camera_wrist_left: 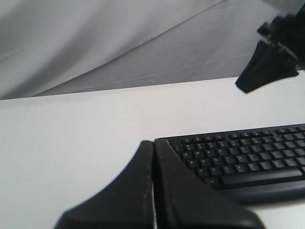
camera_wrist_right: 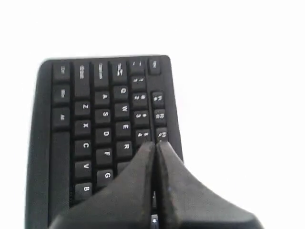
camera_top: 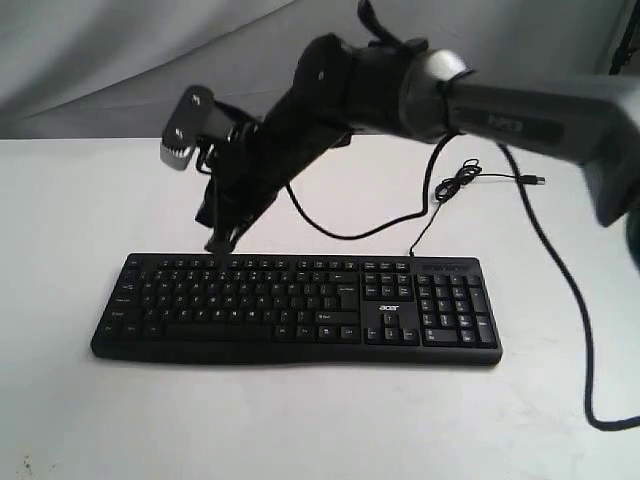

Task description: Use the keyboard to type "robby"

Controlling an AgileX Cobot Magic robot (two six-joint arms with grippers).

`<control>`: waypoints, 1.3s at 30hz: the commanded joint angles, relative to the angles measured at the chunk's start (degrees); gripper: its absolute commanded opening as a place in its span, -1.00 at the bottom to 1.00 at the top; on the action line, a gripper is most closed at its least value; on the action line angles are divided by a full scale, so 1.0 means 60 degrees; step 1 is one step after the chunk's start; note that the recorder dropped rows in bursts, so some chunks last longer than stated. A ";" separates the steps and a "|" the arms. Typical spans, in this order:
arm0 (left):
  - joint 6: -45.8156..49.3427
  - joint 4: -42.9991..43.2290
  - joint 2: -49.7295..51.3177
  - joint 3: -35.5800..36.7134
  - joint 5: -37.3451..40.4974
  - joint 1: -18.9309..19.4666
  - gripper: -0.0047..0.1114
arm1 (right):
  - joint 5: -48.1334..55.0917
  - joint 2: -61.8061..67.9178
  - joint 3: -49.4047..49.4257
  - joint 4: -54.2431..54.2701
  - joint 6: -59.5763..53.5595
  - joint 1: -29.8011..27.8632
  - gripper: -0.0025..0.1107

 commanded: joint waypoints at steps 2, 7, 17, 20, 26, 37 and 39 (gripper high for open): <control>-0.0026 0.0045 -0.0033 0.0041 -0.0056 -0.0053 -0.92 | 0.0637 -0.1826 -0.0002 -0.0366 0.0788 -0.0083 -0.96; -0.0026 0.0045 -0.0033 0.0041 -0.0056 -0.0053 -0.92 | 0.1173 -0.3534 0.0414 -0.0324 0.1046 0.0057 -0.96; -0.0026 0.0045 -0.0033 0.0041 -0.0056 -0.0053 -0.92 | -0.2501 -0.7759 0.4142 -0.0072 0.0672 0.1348 -0.96; -0.0026 0.0045 -0.0033 0.0041 -0.0056 -0.0053 -0.92 | -0.4545 -0.8943 0.5817 -0.0166 0.0652 0.2185 -0.96; -0.0026 0.0045 -0.0033 0.0041 -0.0056 -0.0053 -0.92 | -0.8374 -1.0557 0.8729 -0.0388 0.0633 0.3228 -0.96; -0.0026 0.0045 -0.0033 0.0041 -0.0056 -0.0053 -0.92 | -0.9822 -1.1838 1.0498 0.0189 0.0933 0.3252 -0.96; -0.0026 0.0045 -0.0033 0.0041 -0.0056 -0.0053 -0.92 | -0.9924 -1.1985 1.0498 0.0822 0.1544 0.3252 -0.96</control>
